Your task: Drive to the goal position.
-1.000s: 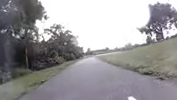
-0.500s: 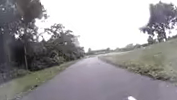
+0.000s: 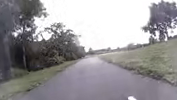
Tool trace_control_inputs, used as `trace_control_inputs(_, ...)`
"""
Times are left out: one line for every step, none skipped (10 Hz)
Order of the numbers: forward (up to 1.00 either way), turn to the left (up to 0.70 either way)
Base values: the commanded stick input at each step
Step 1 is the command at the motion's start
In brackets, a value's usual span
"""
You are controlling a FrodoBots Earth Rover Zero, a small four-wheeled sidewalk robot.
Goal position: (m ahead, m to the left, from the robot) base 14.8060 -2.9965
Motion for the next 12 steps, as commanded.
trace_control_inputs(0.7,0.0)
trace_control_inputs(0.7,0.0)
trace_control_inputs(0.7,0.0)
trace_control_inputs(0.7,0.0)
trace_control_inputs(0.7,0.0)
trace_control_inputs(0.7,0.0)
trace_control_inputs(0.7,0.0)
trace_control_inputs(0.7,0.0)
trace_control_inputs(0.7,0.0)
trace_control_inputs(0.7,0.0)
trace_control_inputs(0.7,0.0)
trace_control_inputs(0.7,0.0)
